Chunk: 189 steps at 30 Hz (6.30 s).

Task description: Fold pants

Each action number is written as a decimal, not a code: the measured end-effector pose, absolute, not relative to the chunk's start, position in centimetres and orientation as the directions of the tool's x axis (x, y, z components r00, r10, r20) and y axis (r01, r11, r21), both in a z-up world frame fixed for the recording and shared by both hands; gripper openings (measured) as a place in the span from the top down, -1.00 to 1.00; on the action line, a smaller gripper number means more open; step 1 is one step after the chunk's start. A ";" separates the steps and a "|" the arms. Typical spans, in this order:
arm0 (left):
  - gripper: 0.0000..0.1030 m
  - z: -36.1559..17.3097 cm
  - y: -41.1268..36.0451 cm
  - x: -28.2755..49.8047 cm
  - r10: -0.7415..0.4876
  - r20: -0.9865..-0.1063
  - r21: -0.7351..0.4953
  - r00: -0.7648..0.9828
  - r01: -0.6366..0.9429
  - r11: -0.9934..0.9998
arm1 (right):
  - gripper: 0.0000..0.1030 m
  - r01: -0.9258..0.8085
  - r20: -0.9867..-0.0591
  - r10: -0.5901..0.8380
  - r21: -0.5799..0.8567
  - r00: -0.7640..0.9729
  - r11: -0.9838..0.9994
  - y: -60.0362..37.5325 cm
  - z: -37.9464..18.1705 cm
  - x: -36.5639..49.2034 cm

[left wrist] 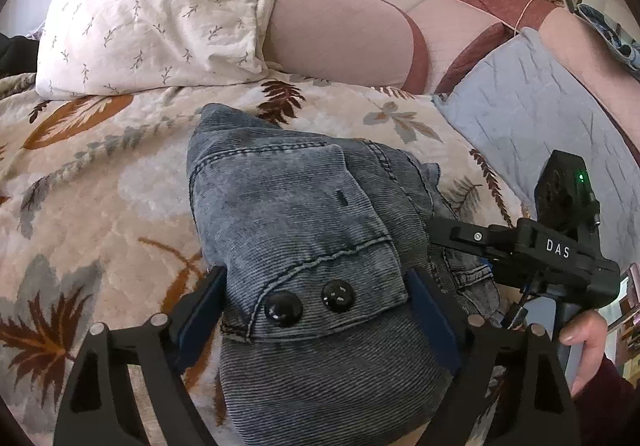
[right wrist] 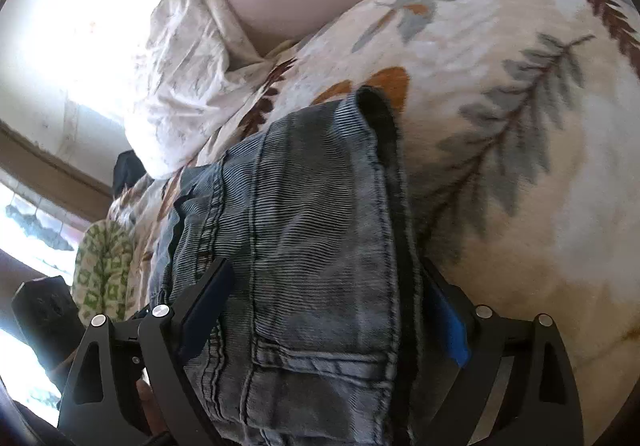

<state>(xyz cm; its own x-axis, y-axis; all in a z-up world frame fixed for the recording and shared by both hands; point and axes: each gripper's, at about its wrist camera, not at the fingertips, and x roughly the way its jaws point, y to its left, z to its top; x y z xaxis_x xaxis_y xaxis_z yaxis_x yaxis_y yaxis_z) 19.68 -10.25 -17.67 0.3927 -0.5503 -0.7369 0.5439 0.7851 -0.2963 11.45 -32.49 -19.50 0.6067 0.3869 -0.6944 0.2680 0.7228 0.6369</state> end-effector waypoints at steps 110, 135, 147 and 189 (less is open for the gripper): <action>-0.98 -5.2 3.7 5.1 -0.051 -0.518 0.169 0.854 0.161 0.972 | -0.51 -0.001 -0.510 0.170 0.314 0.843 0.949 -17.4 -4.0 1.1; -0.99 2.9 10.6 -5.2 0.105 -0.388 0.213 0.916 -0.022 0.977 | -0.61 -0.108 -0.344 0.157 0.157 0.926 0.982 -10.1 5.5 -14.3; -1.00 4.5 13.8 -5.3 0.196 -0.387 0.200 0.901 -0.126 0.972 | -0.70 -0.168 -0.301 0.198 0.122 0.933 0.978 -6.9 8.1 -15.1; -1.00 1.5 11.7 -1.8 0.166 -0.479 0.218 0.862 -0.066 0.974 | -0.74 -0.126 -0.383 0.168 0.132 0.908 0.983 -8.3 4.7 -10.8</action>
<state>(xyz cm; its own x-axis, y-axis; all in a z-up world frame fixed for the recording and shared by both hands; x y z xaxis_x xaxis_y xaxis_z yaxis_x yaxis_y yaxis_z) -1.79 11.70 1.52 0.8619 0.1659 -0.4791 -0.0661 0.9736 0.2183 -10.78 -8.28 4.67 0.9085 0.1678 -0.3828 -0.1261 0.9832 0.1318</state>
